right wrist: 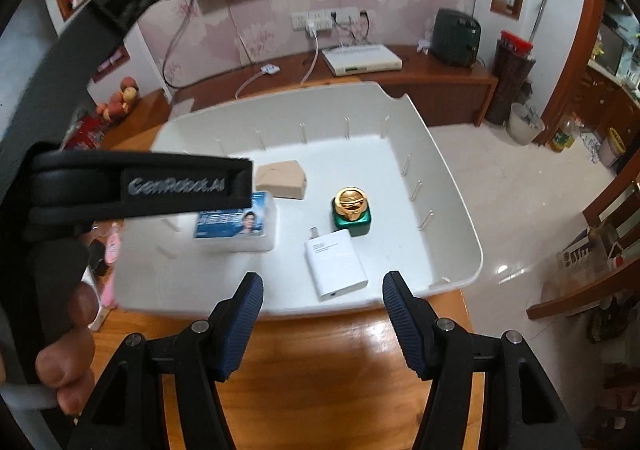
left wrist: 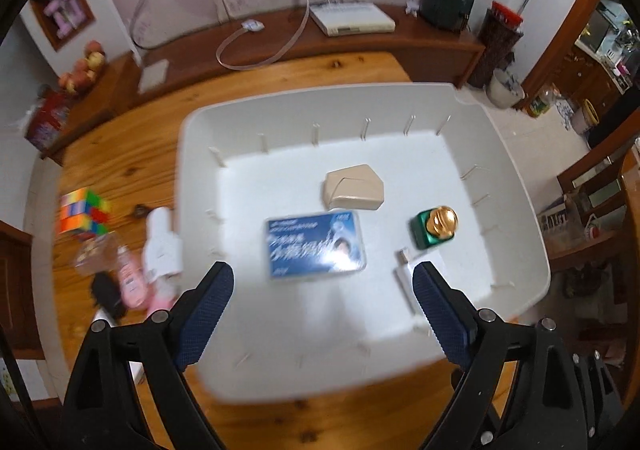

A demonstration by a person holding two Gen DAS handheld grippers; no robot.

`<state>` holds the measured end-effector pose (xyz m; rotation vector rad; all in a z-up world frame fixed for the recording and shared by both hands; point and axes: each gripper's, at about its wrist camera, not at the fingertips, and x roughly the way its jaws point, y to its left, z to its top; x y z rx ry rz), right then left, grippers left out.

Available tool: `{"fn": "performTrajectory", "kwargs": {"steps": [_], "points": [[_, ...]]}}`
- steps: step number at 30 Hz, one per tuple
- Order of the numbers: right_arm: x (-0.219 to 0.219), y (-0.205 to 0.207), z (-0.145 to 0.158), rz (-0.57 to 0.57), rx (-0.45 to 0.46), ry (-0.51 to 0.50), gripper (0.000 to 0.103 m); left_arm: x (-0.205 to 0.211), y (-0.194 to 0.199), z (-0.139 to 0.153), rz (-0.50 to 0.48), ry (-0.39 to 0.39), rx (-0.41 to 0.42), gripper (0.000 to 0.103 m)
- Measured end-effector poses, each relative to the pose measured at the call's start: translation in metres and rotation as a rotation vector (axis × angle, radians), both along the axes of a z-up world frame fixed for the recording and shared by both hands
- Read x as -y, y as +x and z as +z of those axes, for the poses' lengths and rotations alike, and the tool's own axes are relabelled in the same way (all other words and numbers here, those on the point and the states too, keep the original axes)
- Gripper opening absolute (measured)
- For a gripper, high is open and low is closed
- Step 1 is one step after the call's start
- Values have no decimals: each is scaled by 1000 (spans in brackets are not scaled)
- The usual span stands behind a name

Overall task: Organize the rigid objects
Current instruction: 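Withdraw both tools from the bin back over the table, then grasp the pink hair roller with the right tool while the left tool approaches the silver device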

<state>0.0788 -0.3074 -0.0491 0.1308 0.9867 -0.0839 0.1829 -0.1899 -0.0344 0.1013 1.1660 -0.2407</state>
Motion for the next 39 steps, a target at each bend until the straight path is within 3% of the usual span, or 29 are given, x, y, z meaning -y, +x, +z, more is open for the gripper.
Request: {"fn": "performTrajectory", "kwargs": {"steps": [13,18,21,27,34,39], "points": [[-49,-58,30,66,98,-11,63,-84,-87,60,30,-6,218,93],[-72,-63,32,112,102,-27,69,-133,-104,59,39,-48,238,93],[-88,-62,30,149,95,-35,69,-166,-107,49,55,-53,229,93],[-128,-56,19,223,76,-51,69,-225,-109,7,127,50,204,93],[-172,-36,3,302,64,-11,69,-271,-98,-55,267,25,60,93],[-203,-3,-9,314,47,17,69,-282,-88,-78,364,10,13,93]]}}
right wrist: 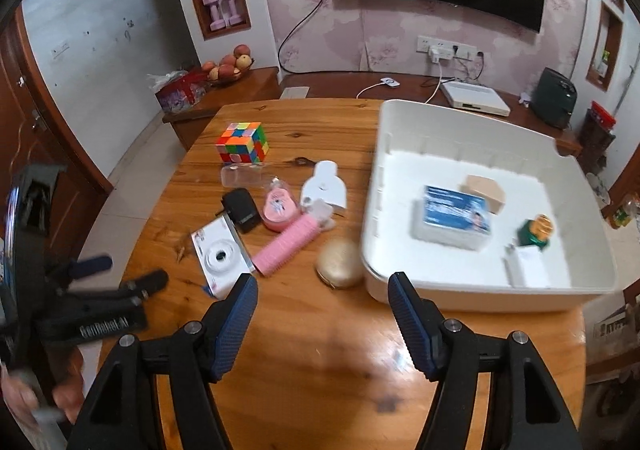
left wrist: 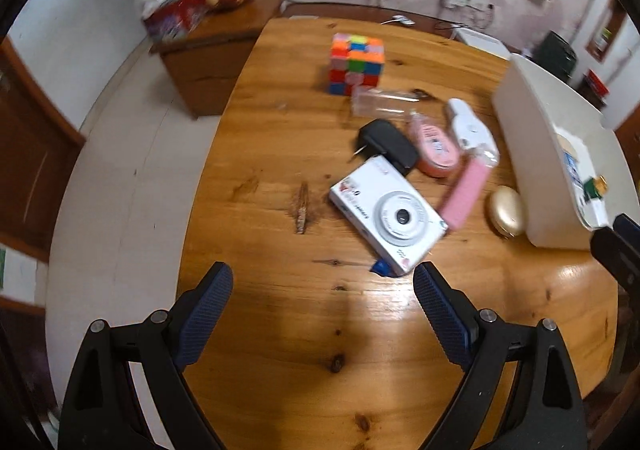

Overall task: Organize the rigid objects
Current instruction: 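Grasp the pink hair roller with the right tool while the left tool approaches the silver device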

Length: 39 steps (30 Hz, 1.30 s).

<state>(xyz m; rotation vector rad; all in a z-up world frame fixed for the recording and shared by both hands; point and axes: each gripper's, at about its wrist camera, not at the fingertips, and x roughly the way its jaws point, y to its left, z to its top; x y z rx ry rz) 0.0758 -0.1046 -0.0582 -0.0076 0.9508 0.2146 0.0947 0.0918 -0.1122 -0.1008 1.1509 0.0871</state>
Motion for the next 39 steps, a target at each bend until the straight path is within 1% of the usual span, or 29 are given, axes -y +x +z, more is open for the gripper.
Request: {"fn": "performTrajectory", "kwargs": {"steps": [5,7,8,10,11,12,15,18,21,24,29,30,33,36,39], "points": [[-21,47,-16,-22,-107,62,68,-14,8,-13,100,-35,-29,93],[-29,64,-23,-30,-151,75,65,-19,11,-17,140,-60,-36,93],[-33,73,-28,-35,-177,75,63,-21,12,-18,151,-69,-36,93],[-38,90,-41,-50,-237,76,56,-23,14,-21,175,-79,-37,93],[-40,96,-47,-52,-262,72,54,-24,15,-23,185,-82,-38,93],[-43,103,-56,-60,-299,51,53,-25,17,-26,193,-88,-42,93],[-47,112,-76,-76,-370,11,49,-22,22,-32,205,-96,-52,93],[-47,116,-89,-80,-410,22,48,-22,29,-34,218,-105,-50,93],[-48,123,-97,-79,-420,21,48,-19,35,-36,228,-111,-47,93],[-47,127,-103,-79,-431,14,45,-16,42,-37,239,-117,-44,93],[-46,126,-102,-78,-415,-9,35,-7,52,-44,239,-105,-61,93],[-46,127,-101,-77,-416,-12,33,-5,53,-46,237,-108,-60,96],[-43,128,-100,-83,-418,-10,29,0,55,-45,245,-100,-42,96],[-36,134,-100,-98,-449,26,29,-4,58,-49,267,-138,-46,96],[-36,137,-100,-110,-462,46,29,-3,59,-53,281,-159,-52,96]]}}
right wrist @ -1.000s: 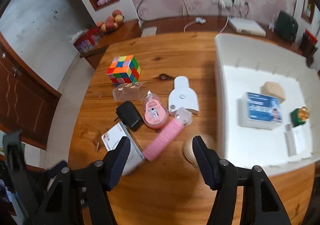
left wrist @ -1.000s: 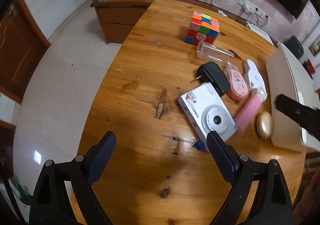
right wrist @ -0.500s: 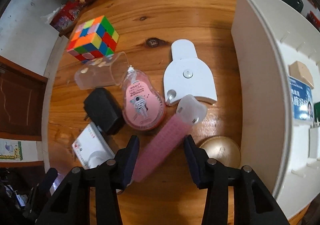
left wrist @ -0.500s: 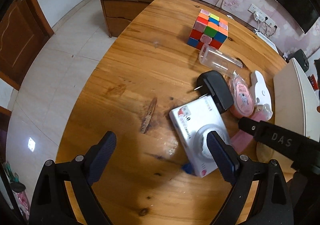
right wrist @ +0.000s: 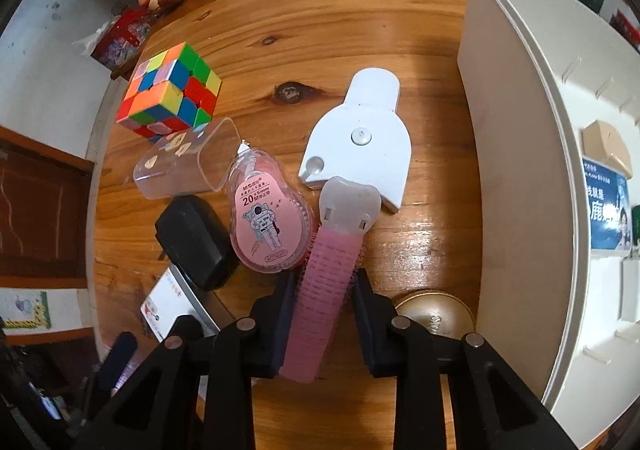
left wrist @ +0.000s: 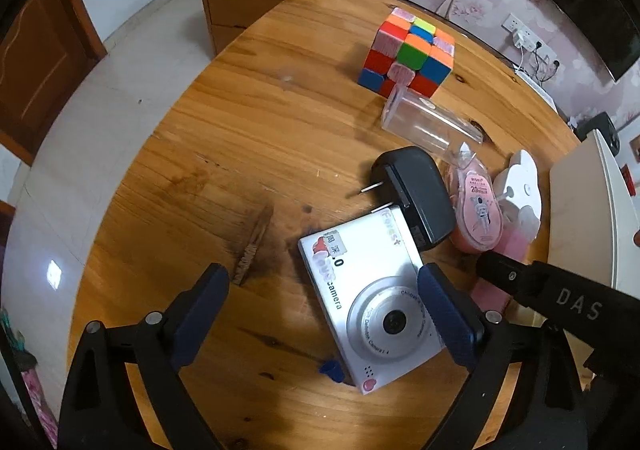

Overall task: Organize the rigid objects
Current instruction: 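Grasp the pink hair roller with the right tool while the left tool approaches the silver device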

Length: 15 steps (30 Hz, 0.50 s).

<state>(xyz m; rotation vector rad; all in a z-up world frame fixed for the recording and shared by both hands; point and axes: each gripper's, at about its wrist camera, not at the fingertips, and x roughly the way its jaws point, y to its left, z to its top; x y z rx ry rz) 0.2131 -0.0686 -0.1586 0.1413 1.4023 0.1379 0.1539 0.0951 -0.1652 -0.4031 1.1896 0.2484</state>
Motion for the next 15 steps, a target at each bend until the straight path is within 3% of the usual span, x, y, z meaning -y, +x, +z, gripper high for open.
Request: {"fn": "performTrajectory", "kwargs": {"steps": [4,9,15], "points": [[2,4,0,-25,-32,10,29,7,-2,-3,-8,-16,17,99],[3,6,0,-41,-42,9,29,24,3,-7,-44,85,3,101],[3,6,-1,-43,-47,10,29,25,8,-10,-35,131,-25,102]]}}
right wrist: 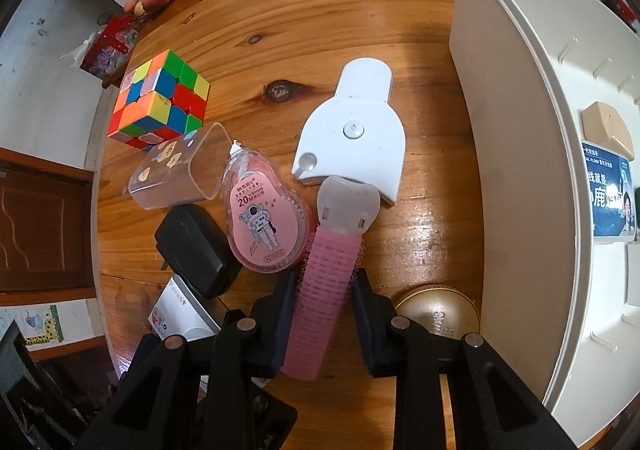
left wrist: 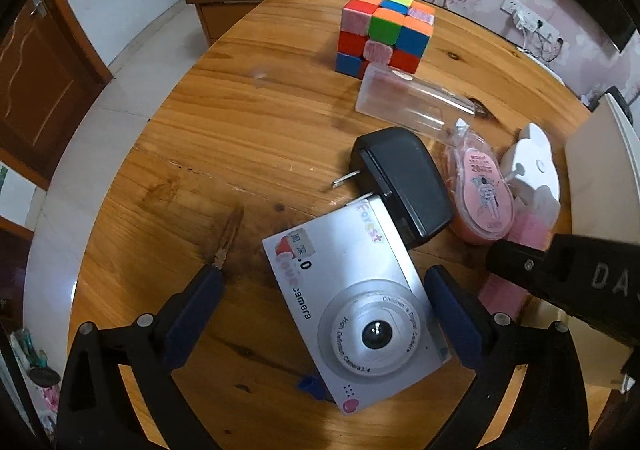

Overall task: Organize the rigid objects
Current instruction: 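Grasp the pink hair roller with the right tool while the left tool approaches the silver device, then grasp the silver photo device with the left tool while the right tool lifts the roller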

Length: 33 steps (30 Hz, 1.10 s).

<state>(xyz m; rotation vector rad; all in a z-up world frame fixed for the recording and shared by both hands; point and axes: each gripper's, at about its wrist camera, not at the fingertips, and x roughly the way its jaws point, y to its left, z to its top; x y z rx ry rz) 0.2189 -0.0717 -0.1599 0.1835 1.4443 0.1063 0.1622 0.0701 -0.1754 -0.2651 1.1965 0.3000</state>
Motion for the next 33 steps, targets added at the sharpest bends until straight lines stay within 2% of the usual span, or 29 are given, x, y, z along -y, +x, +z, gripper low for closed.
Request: {"fn": "performTrajectory", "kwargs": {"steps": [6,8,10,12,16,20,24,29,33], "points": [[-4,2,-1,13,-1,-22,29,6,6,-1,5,27,-46,98],[-7,2,-2,22,-6,-30,29,6,3,1,-14,26,-52,91],[-9,2,-2,33,-9,-38,29,7,-1,5,-36,23,-56,74],[-12,2,-3,42,-12,-45,29,7,-6,9,-59,25,-59,64],[-22,0,-6,78,-8,-75,31,-1,-17,9,-97,15,-63,63],[-31,-6,-7,122,15,-124,29,-6,-29,9,-117,12,-67,62],[-32,-19,-2,144,32,-102,26,-13,-47,12,-139,-17,-74,62],[-29,-45,28,180,91,-25,25,-14,-67,39,-174,-19,-27,62],[-22,-74,71,212,193,22,25,-8,-80,76,-208,-10,48,62]]}}
